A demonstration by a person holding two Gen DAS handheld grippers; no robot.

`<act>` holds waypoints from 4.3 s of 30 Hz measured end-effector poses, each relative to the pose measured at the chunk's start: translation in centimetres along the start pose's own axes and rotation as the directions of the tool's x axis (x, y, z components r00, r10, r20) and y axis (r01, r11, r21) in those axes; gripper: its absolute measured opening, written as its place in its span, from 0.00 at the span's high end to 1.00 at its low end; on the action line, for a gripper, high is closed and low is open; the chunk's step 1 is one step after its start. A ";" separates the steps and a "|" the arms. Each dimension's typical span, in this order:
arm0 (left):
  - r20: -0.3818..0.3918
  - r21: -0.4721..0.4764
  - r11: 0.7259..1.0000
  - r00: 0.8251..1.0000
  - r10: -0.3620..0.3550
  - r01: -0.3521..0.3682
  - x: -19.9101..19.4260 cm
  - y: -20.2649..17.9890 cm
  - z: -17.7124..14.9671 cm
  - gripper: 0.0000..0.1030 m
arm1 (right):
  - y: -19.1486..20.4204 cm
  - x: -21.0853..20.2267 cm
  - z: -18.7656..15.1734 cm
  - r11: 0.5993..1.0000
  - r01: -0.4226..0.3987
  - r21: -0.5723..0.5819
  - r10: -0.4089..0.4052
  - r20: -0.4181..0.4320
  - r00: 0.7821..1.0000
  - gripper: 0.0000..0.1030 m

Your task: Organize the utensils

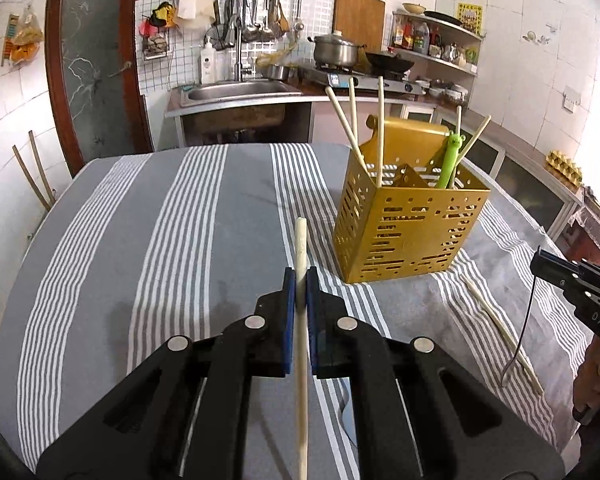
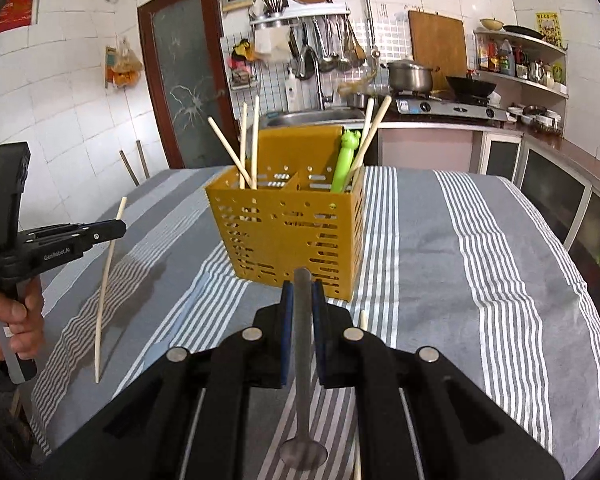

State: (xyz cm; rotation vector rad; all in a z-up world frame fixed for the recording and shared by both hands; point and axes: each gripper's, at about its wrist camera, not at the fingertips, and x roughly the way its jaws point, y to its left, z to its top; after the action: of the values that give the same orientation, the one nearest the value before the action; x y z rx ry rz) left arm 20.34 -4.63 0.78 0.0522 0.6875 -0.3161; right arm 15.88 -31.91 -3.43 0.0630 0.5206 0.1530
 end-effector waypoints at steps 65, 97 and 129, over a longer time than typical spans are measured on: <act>0.025 -0.036 0.999 1.000 -0.014 0.015 3.4 1.4 2.5 0.96 | -9.7 9.7 1.8 0.982 0.080 0.174 -0.046 -0.195 0.980 0.95; 0.003 -0.031 0.999 0.999 -0.044 0.044 0.8 0.7 1.2 0.96 | -8.8 13.8 -0.9 0.994 0.025 -0.103 -0.089 -0.676 0.732 0.85; 0.068 -0.027 0.998 0.996 -0.050 0.052 -2.2 0.0 1.0 0.96 | -8.5 -0.5 0.1 0.998 0.048 0.032 -0.047 -0.034 0.998 0.91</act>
State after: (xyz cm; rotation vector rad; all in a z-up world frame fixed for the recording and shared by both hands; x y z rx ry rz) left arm 19.32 -4.20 2.94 -0.0033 0.6275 -0.3552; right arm 16.60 -40.38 -3.93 0.0804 0.5573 0.0995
